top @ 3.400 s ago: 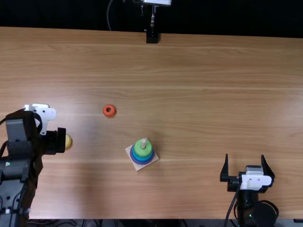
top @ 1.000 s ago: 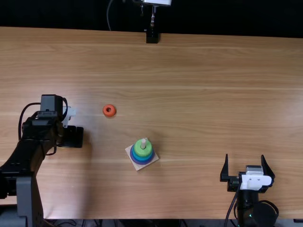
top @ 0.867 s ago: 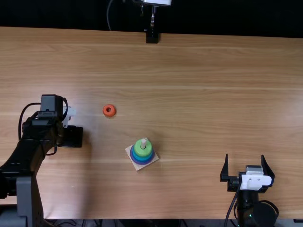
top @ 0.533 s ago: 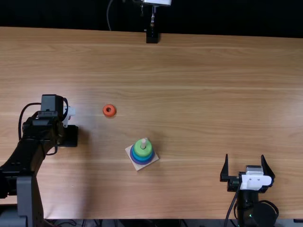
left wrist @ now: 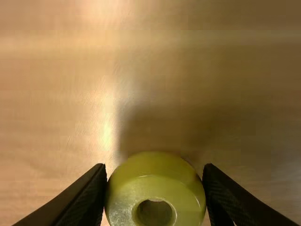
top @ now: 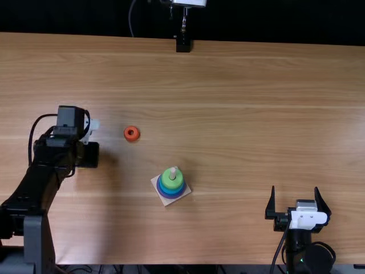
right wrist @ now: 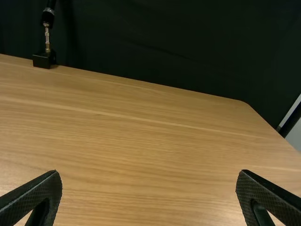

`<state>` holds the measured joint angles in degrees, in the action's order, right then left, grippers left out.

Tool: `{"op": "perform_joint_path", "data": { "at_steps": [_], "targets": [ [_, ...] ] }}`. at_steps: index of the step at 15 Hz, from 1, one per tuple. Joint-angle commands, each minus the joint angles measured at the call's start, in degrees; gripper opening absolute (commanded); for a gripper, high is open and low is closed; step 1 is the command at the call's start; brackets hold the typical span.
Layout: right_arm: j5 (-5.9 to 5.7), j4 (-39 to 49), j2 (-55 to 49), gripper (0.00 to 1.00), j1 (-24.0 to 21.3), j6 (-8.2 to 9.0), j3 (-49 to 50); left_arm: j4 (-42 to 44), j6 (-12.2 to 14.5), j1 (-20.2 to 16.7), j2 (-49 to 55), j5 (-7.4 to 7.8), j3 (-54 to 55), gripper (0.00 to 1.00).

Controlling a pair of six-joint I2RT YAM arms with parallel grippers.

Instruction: Build the Hanoi tower: stack the rings onto the peg from bottom to top in this color order: purple, dark blue, light blue, dark green, light green, yellow, orange.

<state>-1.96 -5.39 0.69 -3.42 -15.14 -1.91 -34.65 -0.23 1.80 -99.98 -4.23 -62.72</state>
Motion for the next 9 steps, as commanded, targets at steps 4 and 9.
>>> {"op": "perform_joint_path", "data": {
  "at_steps": [4, 9],
  "targets": [
    [-0.68, -0.48, -0.69, 1.0, -0.62, -0.16, 0.95, -15.76, -0.3, 5.14, 6.21, 0.75, -12.25, 0.0],
    [-0.68, -0.48, -0.69, 1.0, -0.62, -0.16, 1.03, -33.58, -7.26, 15.34, 7.26, 5.28, -27.02, 0.0]
  ]
}}
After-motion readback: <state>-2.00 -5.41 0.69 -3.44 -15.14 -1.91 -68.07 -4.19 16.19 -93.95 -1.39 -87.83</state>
